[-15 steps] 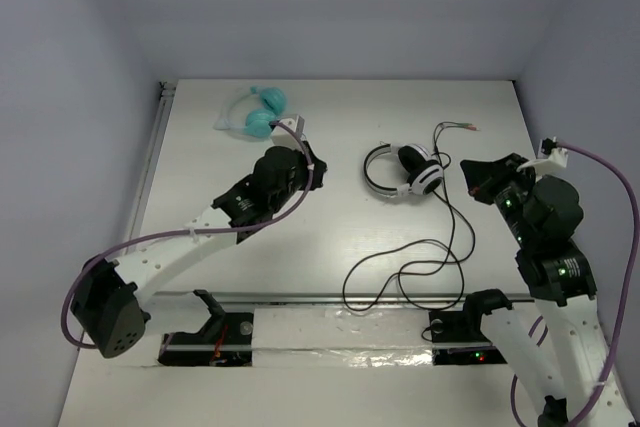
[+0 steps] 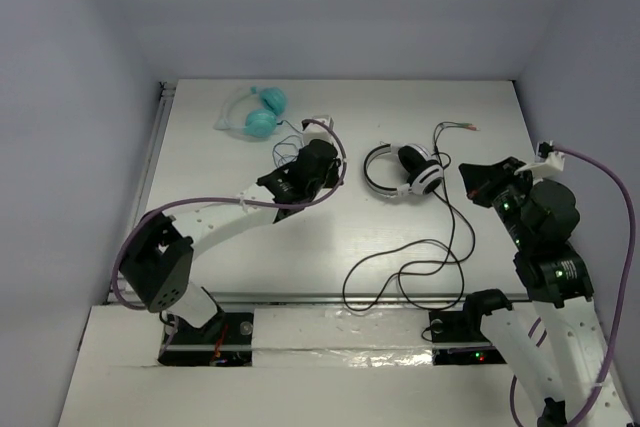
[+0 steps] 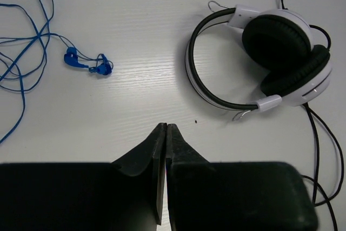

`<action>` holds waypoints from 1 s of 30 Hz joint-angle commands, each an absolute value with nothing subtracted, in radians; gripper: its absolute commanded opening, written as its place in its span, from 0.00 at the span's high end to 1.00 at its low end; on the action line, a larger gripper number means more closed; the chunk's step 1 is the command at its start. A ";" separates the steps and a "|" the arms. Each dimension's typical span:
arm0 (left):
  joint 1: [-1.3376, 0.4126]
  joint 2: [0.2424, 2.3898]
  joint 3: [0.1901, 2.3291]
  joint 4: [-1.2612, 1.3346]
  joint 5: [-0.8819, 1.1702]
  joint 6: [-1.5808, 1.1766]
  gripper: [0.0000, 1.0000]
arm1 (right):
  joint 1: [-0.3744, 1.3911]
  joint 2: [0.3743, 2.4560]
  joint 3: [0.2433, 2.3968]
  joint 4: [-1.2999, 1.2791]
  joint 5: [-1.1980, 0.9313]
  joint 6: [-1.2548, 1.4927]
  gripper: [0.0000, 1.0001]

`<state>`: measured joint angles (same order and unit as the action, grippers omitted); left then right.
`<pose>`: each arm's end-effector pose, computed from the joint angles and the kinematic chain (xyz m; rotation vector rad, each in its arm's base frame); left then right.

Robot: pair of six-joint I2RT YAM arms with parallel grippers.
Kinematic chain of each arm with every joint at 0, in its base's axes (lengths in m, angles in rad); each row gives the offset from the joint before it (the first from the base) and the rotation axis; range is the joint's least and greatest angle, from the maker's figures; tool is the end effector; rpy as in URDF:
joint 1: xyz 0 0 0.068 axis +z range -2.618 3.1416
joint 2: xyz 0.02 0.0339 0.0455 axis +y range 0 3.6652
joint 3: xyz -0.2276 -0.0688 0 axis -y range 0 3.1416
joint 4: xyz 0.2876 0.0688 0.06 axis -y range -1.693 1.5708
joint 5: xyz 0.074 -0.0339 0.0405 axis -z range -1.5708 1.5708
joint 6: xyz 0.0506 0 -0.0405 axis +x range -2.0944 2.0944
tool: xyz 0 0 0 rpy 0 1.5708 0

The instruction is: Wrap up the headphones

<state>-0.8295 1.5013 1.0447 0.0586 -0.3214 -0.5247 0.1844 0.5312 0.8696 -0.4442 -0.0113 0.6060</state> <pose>0.2827 -0.2852 0.2203 0.0899 1.9899 -0.5741 0.1956 0.0371 0.3677 0.3499 1.6766 0.6020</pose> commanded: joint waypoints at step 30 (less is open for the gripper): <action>-0.876 2.235 1.801 -0.293 -0.460 -0.545 0.48 | 0.181 0.575 0.784 -0.275 -0.144 0.615 1.00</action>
<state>-0.8753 2.2242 1.7496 -0.2386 -0.4553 -0.5369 0.1844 0.5766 0.7986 -0.3523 -0.1059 0.6178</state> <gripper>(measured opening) 0.513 0.010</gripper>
